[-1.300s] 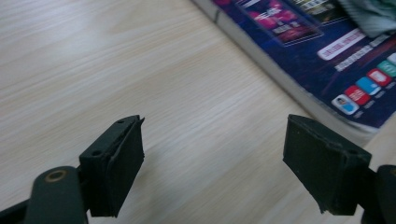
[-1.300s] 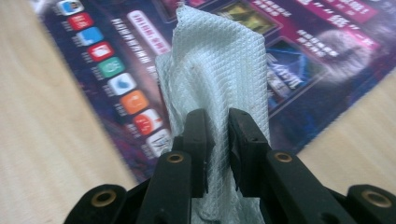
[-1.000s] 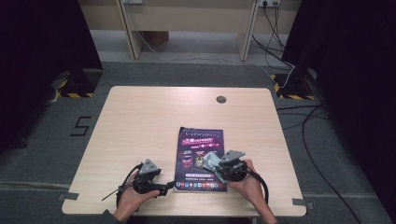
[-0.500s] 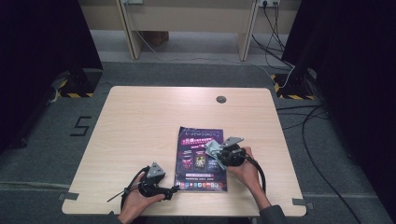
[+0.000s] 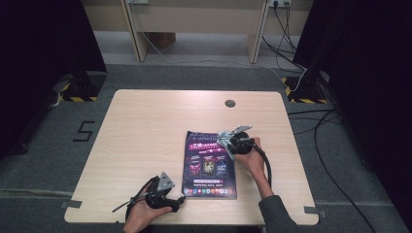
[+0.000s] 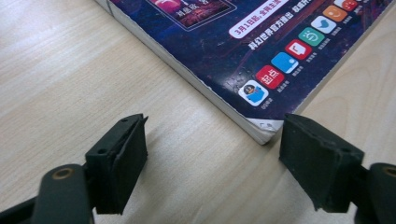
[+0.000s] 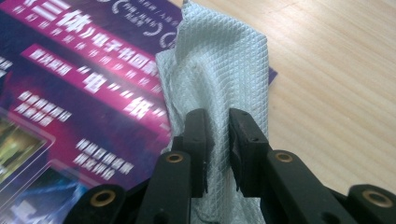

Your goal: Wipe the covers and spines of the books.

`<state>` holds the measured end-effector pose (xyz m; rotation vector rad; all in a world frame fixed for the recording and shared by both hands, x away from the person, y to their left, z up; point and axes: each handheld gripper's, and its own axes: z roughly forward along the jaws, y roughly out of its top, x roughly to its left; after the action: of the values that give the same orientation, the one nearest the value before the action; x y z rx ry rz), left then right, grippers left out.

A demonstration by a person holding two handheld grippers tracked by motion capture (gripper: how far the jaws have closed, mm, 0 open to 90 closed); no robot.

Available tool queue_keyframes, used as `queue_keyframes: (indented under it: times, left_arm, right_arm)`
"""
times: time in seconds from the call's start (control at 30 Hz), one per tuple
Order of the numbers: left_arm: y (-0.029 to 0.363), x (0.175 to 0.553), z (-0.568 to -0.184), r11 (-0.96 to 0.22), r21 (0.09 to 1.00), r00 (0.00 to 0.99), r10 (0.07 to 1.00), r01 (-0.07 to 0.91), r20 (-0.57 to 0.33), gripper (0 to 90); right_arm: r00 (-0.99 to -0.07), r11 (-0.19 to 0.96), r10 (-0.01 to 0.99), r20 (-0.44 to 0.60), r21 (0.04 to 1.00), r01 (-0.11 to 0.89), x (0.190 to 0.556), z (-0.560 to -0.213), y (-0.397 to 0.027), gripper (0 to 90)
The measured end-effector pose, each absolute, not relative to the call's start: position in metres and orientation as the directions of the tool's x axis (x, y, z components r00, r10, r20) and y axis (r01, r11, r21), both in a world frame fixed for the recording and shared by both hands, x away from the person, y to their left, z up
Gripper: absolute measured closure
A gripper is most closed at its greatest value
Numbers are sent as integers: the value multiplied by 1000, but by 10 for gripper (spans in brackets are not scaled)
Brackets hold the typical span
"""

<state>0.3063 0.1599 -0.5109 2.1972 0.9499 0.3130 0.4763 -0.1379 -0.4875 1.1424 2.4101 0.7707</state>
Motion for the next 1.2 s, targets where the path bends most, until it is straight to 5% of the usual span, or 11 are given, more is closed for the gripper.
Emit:
queue_keyframes:
  times: [0.17, 0.5, 1.03, 1.2]
  left_arm:
    - [165, 311, -499, -389, 752, 678, 728, 532, -102, 256]
    - [156, 315, -508, -425, 720, 676, 732, 548, -82, 260]
    - [157, 313, -511, -407, 727, 667, 739, 553, -94, 282]
    - [156, 312, -511, -404, 729, 666, 740, 553, -96, 285]
  right_arm:
    - [-592, 522, 800, -97, 599, 607, 488, -486, -138, 779]
    - [-569, 539, 809, -145, 569, 621, 512, -484, -126, 782]
    - [-687, 594, 719, -102, 604, 531, 497, -487, -79, 774]
    - [-660, 574, 744, -103, 603, 554, 502, -487, -83, 786]
